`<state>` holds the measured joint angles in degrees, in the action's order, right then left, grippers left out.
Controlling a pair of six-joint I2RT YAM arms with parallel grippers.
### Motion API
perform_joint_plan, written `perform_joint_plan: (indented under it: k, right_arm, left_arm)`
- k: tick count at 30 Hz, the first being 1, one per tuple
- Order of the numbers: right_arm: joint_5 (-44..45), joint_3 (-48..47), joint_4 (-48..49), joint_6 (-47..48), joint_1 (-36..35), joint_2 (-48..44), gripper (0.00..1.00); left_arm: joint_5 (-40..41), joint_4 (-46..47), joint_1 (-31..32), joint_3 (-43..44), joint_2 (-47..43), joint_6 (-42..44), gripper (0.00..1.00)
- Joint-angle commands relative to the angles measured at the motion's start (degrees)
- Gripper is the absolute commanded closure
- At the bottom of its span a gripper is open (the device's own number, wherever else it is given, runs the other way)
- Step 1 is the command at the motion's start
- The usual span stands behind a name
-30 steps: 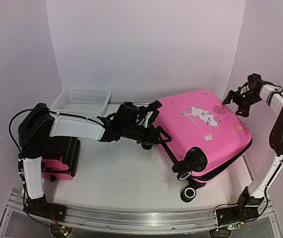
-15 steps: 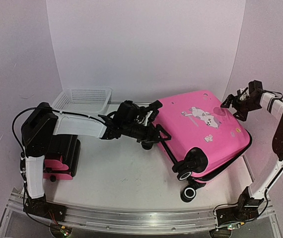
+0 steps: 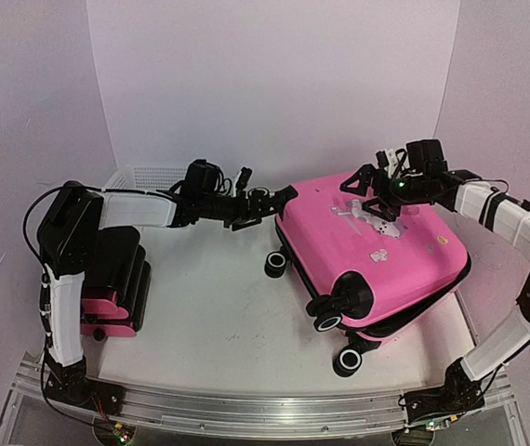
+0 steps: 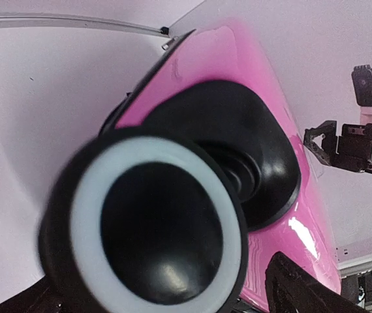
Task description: Open, take out, and arrange the luggage
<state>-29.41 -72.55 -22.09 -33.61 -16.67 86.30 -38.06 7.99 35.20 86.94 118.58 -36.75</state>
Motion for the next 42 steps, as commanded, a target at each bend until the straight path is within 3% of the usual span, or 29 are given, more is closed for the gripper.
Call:
perform_joint_plan:
  k: [1, 6, 9, 15, 20, 25, 30, 38, 42]
  right_arm:
    - [7.4, -8.9, -16.6, 6.1, 2.7, 2.0, 0.02]
    - [7.8, -13.9, -25.3, 12.7, 13.8, 0.0, 0.02]
    - [16.6, -15.9, -31.5, 18.6, 17.4, -0.9, 0.02]
    - [10.4, -20.4, -31.4, 18.5, 29.5, 7.4, 0.02]
    - [10.3, -32.0, -32.3, 16.1, 31.0, 18.6, 0.02]
    - [-1.8, -36.1, -32.0, 12.1, 30.9, 27.4, 0.02]
    - [-7.5, -25.4, -22.1, 7.6, 30.7, 21.5, 0.02]
    - [-8.0, -22.2, -21.9, 9.3, 30.7, 17.1, 0.02]
    - [-9.2, -21.0, -22.0, 9.6, 30.7, 17.5, 0.02]
  left_arm:
    - [-0.7, 0.6, -0.8, 0.8, -4.2, 4.7, 0.07]
    - [-0.5, 0.5, 1.1, -9.0, -11.6, 4.8, 0.08]
    - [-1.1, 0.4, 5.3, -13.9, -14.8, 4.4, 0.09]
    - [-0.1, 1.1, 16.7, -14.6, -14.5, 2.0, 0.08]
    - [3.2, 2.6, 19.1, -15.6, -16.0, 0.8, 0.08]
    - [-2.0, 6.1, 20.5, -16.1, -16.6, -0.6, 0.08]
    - [-8.1, 10.0, 23.0, -16.0, -16.3, -0.8, 0.06]
    - [-6.0, 9.4, 29.4, -12.1, -12.1, 2.5, 0.01]
    - [-0.4, 2.1, 32.4, -8.9, -11.6, 8.6, 0.01]
